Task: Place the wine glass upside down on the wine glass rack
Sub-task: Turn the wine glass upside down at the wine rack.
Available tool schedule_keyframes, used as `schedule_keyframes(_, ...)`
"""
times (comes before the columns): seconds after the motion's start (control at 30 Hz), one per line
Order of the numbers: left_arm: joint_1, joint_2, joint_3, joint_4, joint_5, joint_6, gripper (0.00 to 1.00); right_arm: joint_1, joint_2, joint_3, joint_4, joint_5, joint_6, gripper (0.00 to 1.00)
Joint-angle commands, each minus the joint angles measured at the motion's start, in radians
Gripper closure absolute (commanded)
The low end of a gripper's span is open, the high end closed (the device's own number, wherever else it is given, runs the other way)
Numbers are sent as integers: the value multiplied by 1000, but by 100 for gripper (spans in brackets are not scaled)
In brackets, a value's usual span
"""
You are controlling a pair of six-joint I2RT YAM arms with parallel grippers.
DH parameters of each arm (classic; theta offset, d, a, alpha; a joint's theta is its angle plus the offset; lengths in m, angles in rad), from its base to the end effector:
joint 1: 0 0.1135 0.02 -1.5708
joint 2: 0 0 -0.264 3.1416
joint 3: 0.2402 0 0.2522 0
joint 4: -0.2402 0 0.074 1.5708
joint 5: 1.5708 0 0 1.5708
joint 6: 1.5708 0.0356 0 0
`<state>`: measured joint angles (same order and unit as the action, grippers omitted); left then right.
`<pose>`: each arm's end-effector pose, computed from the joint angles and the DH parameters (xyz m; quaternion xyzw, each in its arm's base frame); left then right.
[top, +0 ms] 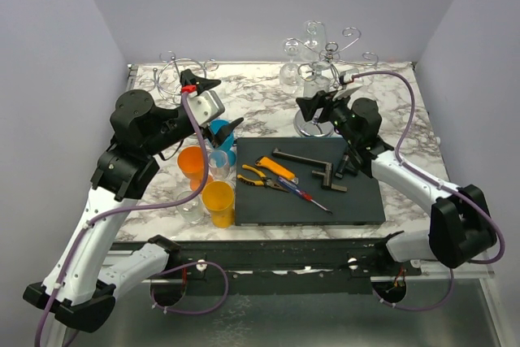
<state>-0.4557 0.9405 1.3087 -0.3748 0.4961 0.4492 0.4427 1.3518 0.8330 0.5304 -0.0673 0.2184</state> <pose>0.1512 -0.0930 0.4702 0.4563 0.5429 -0.1764 0.6826 0.2833 0.1369 0.3031 -0.1024 0.6955 0.2531 0.6646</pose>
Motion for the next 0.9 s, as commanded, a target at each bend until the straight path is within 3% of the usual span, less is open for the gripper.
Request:
schedule_keyframes(0.0,-1,-13,-20,3,-7,-4,1,-3,13,50,141,37,8,100)
schedule_keyframes(0.3,-1,-19,-39,4,5,-1,1,-3,39,35,203,21,34,99)
schedule_keyframes(0.87,-1,-25,-47,3,10,5,1,28,113,121,153,21,-14,99)
